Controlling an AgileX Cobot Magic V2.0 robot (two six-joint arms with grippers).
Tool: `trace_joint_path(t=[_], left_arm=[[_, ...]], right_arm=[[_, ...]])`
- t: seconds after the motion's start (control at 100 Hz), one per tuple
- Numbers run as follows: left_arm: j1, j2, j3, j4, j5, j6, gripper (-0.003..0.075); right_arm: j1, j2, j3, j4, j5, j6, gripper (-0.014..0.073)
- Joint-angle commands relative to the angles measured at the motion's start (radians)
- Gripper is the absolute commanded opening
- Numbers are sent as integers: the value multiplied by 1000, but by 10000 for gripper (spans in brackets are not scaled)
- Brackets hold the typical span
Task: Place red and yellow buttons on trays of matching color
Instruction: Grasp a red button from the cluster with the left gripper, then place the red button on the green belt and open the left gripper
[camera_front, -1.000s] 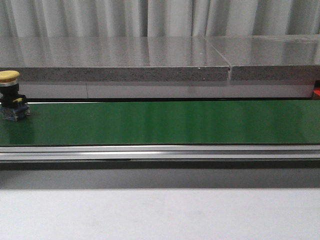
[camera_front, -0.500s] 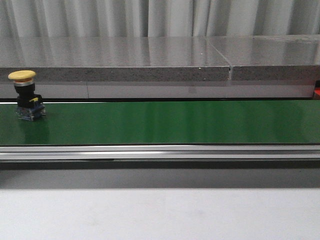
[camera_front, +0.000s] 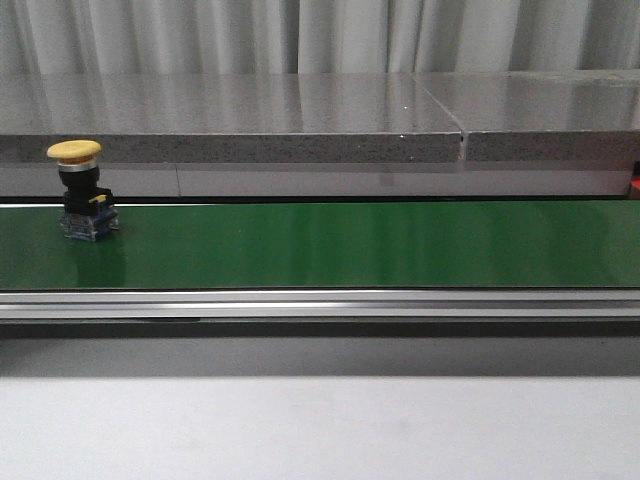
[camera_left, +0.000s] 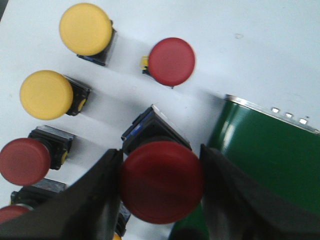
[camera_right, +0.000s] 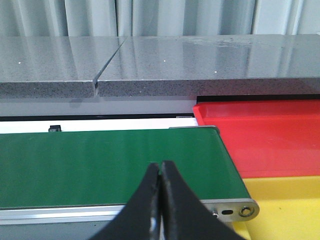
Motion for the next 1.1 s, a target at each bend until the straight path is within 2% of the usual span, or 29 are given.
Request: trace_joint_path(t=[0.0, 0.23, 0.36, 0.68, 0.75, 0.87, 0.94, 1.09], left_arm=[[-32, -97, -24, -14, 21, 0, 220], [-110, -147, 19, -14, 59, 0, 220], [-148, -147, 70, -12, 30, 0, 220], [-160, -102, 117, -12, -8, 0, 224], [-160, -100, 117, -18, -11, 0, 274], [-160, -102, 113, -49, -24, 23, 481], [-160, -109, 112, -58, -42, 23, 568], [-160, -154, 112, -68, -90, 23, 560]], right_arm=[[-2, -10, -16, 1, -78, -6, -66], [-2, -10, -16, 1, -78, -6, -66], [-2, -10, -16, 1, -78, -6, -66], [-2, -10, -16, 1, -78, -6, -66], [-2, -10, -16, 1, -78, -6, -66], [-2, -10, -16, 1, -78, -6, -66], [-2, -10, -16, 1, -78, -6, -66], [-2, -10, -16, 1, -78, -6, -66]])
